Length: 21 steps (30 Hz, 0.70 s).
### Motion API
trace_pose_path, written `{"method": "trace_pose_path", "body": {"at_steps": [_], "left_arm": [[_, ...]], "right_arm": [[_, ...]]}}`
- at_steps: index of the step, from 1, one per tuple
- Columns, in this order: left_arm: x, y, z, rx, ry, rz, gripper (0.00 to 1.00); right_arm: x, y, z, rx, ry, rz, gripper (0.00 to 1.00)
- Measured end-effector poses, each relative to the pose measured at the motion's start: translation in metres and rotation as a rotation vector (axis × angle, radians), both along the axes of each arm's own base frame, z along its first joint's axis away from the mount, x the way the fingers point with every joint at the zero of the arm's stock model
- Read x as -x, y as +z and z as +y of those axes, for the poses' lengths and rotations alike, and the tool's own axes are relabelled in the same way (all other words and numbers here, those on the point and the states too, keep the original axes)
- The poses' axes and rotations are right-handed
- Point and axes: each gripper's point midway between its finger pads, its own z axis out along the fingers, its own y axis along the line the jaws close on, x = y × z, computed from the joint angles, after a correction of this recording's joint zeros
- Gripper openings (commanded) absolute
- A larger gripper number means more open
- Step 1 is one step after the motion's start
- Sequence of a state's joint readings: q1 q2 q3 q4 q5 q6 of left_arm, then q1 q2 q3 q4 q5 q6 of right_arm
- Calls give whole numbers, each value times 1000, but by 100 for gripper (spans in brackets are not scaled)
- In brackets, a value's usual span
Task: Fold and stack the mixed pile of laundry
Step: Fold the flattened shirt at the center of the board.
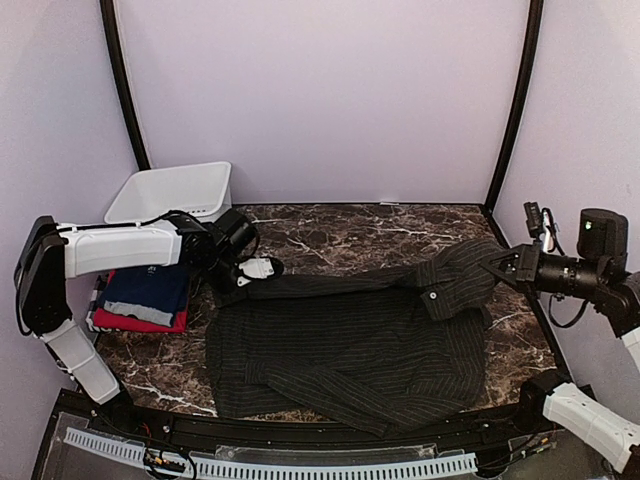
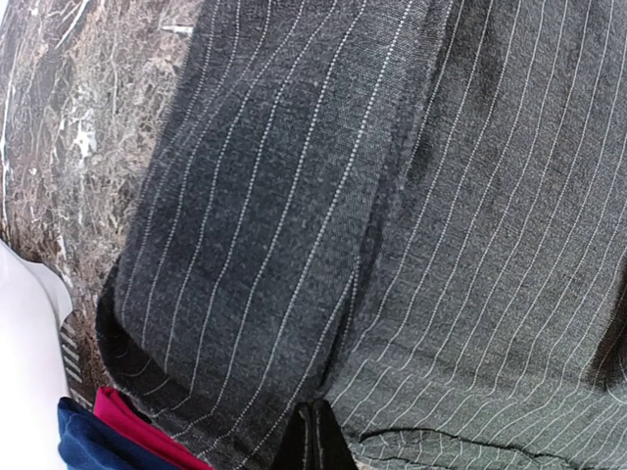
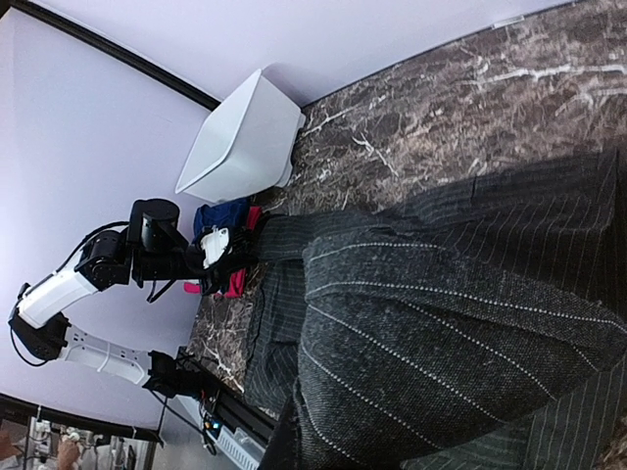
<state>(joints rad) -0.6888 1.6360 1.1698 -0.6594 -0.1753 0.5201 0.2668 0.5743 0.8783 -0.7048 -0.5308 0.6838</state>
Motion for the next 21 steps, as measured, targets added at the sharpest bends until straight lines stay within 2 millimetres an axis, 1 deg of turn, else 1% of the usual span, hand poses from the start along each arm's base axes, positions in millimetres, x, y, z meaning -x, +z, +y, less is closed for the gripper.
{"method": "trace_pose_path", "body": {"at_steps": [3, 5, 6, 10, 12, 15, 18, 21], "left_arm": [[4, -6, 1, -8, -6, 9, 0], [5, -8, -1, -10, -14, 13, 2], [4, -9, -2, -10, -19, 11, 6], [6, -16, -9, -15, -44, 13, 16], [8, -18, -10, -18, -51, 17, 17], [10, -21, -10, -17, -55, 21, 18], [11, -23, -8, -24, -53, 23, 21], [10, -23, -8, -22, -50, 18, 28]], "right_arm": [[13, -18, 0, -15, 9, 64, 0], [19, -27, 1, -17, 15, 102, 0], [21, -31, 1, -18, 19, 121, 0], [30, -48, 3, -21, 41, 182, 0], [35, -63, 4, -20, 54, 228, 0], [44, -81, 4, -18, 66, 289, 0], [53, -90, 5, -23, 86, 315, 0], [59, -97, 7, -30, 109, 342, 0]]}}
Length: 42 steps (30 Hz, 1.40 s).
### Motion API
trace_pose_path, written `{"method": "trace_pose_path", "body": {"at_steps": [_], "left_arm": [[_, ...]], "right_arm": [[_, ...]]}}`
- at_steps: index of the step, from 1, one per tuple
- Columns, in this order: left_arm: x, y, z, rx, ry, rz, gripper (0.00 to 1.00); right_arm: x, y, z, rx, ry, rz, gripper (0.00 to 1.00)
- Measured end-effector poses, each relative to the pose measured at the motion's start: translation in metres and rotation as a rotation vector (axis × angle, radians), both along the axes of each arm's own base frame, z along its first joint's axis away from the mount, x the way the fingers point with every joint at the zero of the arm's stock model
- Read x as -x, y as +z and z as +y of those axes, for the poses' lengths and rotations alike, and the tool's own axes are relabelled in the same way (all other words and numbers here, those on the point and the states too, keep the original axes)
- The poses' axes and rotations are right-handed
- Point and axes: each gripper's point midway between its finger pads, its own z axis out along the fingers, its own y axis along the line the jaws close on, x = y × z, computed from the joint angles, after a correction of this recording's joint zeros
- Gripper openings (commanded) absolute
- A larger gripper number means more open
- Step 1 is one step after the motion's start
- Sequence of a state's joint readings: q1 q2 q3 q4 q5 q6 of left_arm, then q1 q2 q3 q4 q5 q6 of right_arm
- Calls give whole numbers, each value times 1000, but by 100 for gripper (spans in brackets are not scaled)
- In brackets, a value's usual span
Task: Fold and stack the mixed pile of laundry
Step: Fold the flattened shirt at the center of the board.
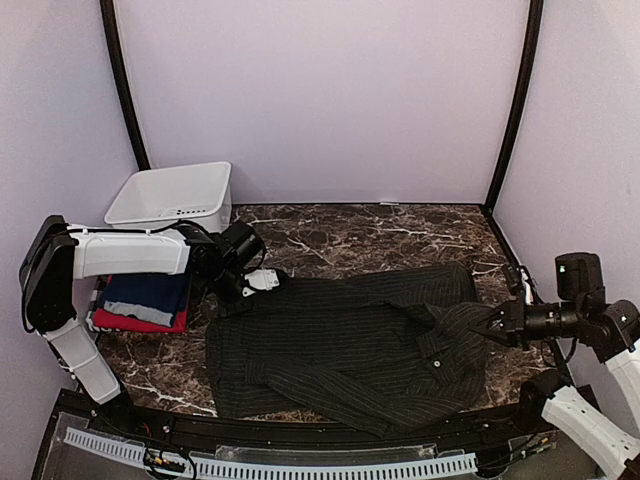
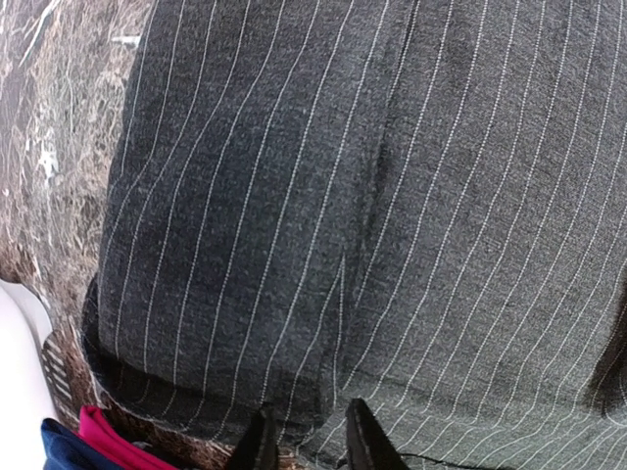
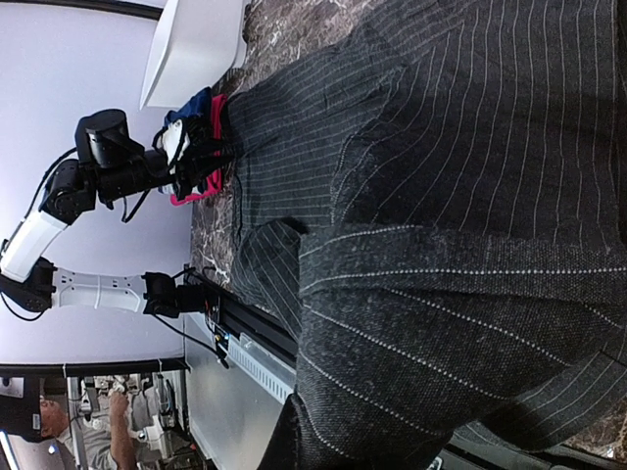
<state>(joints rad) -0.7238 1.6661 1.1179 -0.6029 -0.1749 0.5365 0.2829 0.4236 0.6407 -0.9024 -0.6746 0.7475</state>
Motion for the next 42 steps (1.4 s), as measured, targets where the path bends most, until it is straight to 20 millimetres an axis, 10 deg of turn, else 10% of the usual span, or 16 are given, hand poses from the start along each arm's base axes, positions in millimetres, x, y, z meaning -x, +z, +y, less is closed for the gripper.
{"method": "trace_pose_path", "body": {"at_steps": [6, 15, 21, 27, 35, 42], "left_arm": [[-8, 20, -9, 68, 18, -59, 47], [-30, 122, -35, 391, 74, -307, 65], [-33, 138, -51, 532, 126, -298, 69], [-27, 148, -55, 646, 184, -274, 75], [-2, 137, -92, 859, 237, -57, 75], [47, 59, -161, 845, 289, 265, 67]], "right_arm": [[12, -20, 5, -11, 45, 79, 0], [4, -50, 35, 64, 181, 181, 0], [-46, -37, 71, 181, 250, 108, 4], [-105, -42, 126, 257, 349, 40, 37], [-156, -41, 141, 298, 348, -65, 48], [-171, -42, 122, 346, 368, -147, 50]]}}
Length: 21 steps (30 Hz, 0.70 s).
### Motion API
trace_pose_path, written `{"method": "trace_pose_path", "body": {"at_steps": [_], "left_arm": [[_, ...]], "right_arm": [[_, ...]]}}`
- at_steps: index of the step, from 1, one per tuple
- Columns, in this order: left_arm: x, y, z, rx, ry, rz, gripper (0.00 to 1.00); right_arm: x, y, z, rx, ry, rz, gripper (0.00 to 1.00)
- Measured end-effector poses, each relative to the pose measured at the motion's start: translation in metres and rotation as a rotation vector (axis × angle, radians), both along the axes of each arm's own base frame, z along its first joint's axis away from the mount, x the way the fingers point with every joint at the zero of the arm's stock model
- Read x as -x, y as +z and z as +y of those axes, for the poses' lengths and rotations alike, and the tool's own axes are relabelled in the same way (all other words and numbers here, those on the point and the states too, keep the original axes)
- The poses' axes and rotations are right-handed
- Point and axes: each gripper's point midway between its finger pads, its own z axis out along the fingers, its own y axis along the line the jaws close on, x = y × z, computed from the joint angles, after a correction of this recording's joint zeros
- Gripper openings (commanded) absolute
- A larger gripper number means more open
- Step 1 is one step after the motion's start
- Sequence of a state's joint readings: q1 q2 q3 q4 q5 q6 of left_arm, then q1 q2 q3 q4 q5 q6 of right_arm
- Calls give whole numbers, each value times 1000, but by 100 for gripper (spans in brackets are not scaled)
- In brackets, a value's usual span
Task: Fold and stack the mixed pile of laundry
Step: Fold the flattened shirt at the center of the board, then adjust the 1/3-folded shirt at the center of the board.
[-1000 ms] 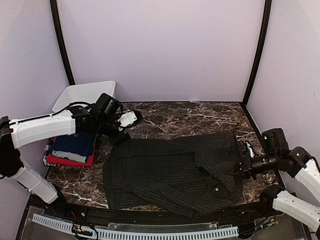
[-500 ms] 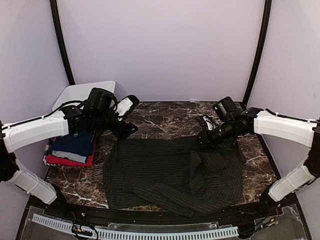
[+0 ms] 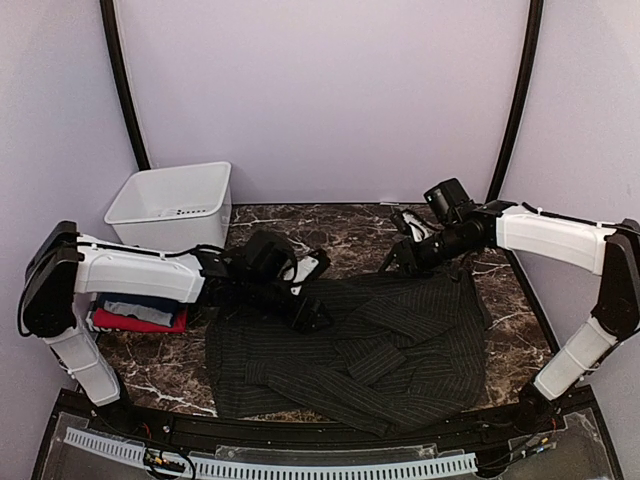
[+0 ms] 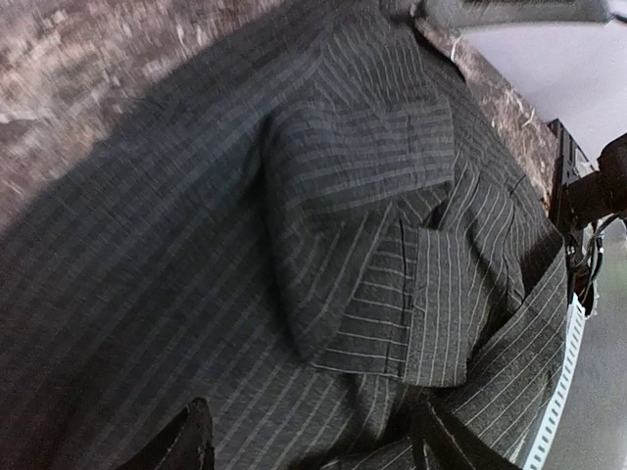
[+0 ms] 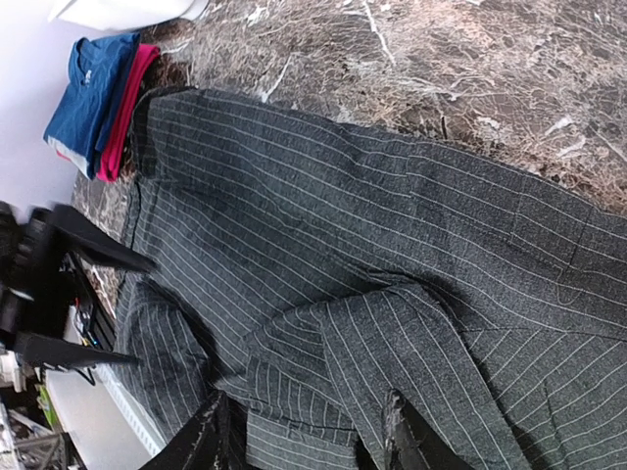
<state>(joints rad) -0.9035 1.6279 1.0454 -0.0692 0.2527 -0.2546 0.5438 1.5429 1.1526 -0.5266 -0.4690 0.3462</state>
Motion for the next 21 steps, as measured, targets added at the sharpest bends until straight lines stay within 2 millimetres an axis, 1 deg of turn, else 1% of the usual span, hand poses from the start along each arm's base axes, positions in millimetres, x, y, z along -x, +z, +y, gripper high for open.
{"method": "trace_pose_path", "body": {"at_steps": [3, 5, 7, 9, 11, 13, 14, 15, 16, 17, 18, 19, 20, 21], "left_arm": [[23, -37, -22, -52, -15, 108, 61], [37, -57, -30, -79, -8, 173, 61], [44, -70, -32, -97, 12, 223, 59], [44, -79, -32, -104, 48, 260, 57], [41, -83, -32, -100, 76, 280, 53], [38, -88, -35, -100, 96, 295, 48], [37, -89, -36, -97, 104, 303, 42], [35, -91, -39, -96, 109, 308, 39], [33, -93, -42, -92, 114, 314, 30], [31, -94, -46, -90, 117, 313, 26], [29, -94, -48, -88, 119, 314, 18], [27, -94, -50, -87, 124, 312, 13], [25, -93, -52, -90, 122, 305, 5], [23, -91, -53, -91, 120, 295, 1]], "right_arm": [[0, -1, -1, 15, 21, -19, 50], [-1, -3, -3, 26, 23, -31, 50], [-4, -6, -7, 39, 16, -38, 50], [-8, -12, -14, 56, -2, -33, 50], [-13, -25, -25, 75, -29, -10, 50], [-14, -39, -35, 96, -48, 20, 50], [-14, -46, -39, 105, -57, 35, 49], [-13, -51, -42, 112, -62, 47, 50], [-12, -56, -44, 118, -63, 57, 49], [-11, -59, -45, 122, -64, 65, 49], [-10, -63, -47, 125, -66, 73, 49], [-8, -66, -48, 128, -67, 80, 48], [-7, -68, -49, 131, -68, 85, 48], [-7, -72, -50, 132, -71, 89, 47]]}}
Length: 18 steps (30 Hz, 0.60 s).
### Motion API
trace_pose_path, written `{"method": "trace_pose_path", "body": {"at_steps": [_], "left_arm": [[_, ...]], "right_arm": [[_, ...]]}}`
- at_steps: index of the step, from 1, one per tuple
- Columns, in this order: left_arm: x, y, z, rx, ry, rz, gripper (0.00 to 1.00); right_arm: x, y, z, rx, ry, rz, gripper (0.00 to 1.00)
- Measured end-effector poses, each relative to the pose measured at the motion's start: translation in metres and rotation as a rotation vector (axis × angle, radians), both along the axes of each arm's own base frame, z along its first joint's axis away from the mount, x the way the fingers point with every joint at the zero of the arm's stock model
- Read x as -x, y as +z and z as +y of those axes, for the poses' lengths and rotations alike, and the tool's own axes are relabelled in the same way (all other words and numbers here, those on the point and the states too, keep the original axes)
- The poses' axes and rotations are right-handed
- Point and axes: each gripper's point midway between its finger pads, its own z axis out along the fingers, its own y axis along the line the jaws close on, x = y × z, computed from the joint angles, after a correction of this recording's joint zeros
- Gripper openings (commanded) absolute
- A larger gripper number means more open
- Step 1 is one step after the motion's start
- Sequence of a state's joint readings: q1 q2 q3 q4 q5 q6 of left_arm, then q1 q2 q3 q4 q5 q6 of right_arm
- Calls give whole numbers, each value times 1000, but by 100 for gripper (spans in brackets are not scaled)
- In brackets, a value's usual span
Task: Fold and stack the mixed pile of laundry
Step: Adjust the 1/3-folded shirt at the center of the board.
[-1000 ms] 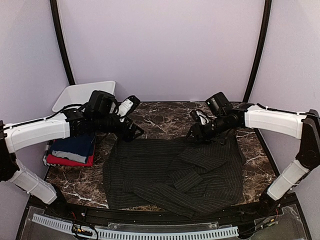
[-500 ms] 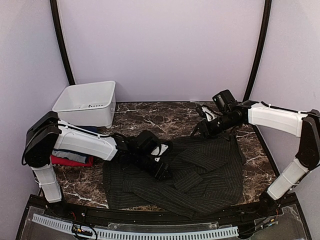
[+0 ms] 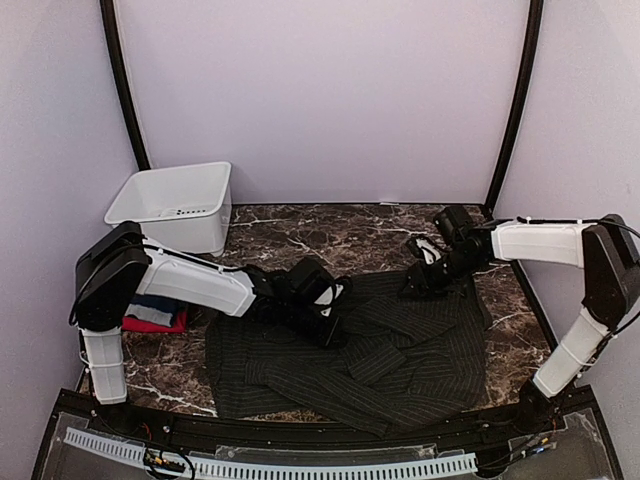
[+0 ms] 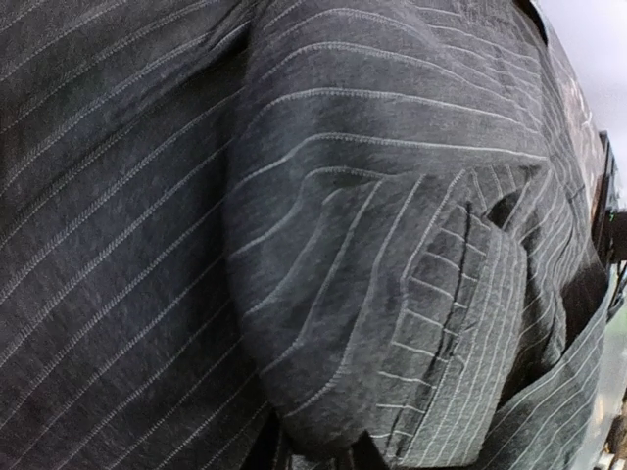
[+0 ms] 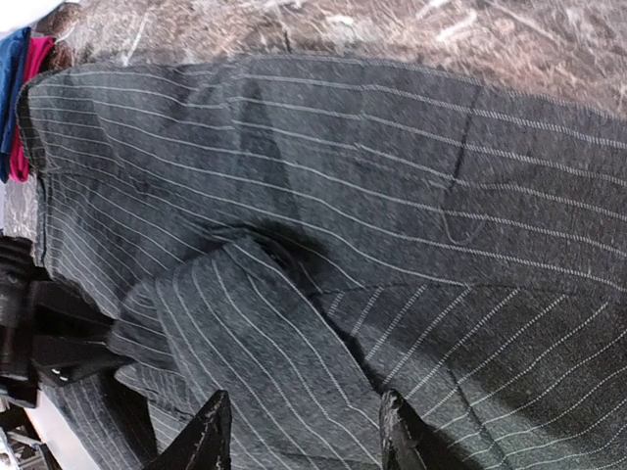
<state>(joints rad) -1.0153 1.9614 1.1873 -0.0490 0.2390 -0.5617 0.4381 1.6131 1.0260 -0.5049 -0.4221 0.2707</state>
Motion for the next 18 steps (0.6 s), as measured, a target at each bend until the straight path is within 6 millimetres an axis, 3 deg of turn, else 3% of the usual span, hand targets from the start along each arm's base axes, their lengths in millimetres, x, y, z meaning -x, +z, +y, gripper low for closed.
{"method": "trace_pose_path", "body": {"at_steps": [8, 10, 13, 15, 18], "left_arm": [[-26, 35, -10, -55, -54, -171, 0], [-33, 47, -12, -90, -83, -245, 0], [-42, 78, -22, -158, -159, -433, 0], [-40, 104, -36, -193, -220, -578, 0], [-20, 138, -60, -233, -325, -785, 0]], "right_arm": [[8, -19, -26, 7, -73, 50, 46], [7, -10, -32, -10, -92, 31, 46], [-1, 21, -43, -57, -131, -46, 46], [-5, 41, -52, -79, -156, -94, 46], [-10, 64, -64, -99, -188, -143, 46]]}}
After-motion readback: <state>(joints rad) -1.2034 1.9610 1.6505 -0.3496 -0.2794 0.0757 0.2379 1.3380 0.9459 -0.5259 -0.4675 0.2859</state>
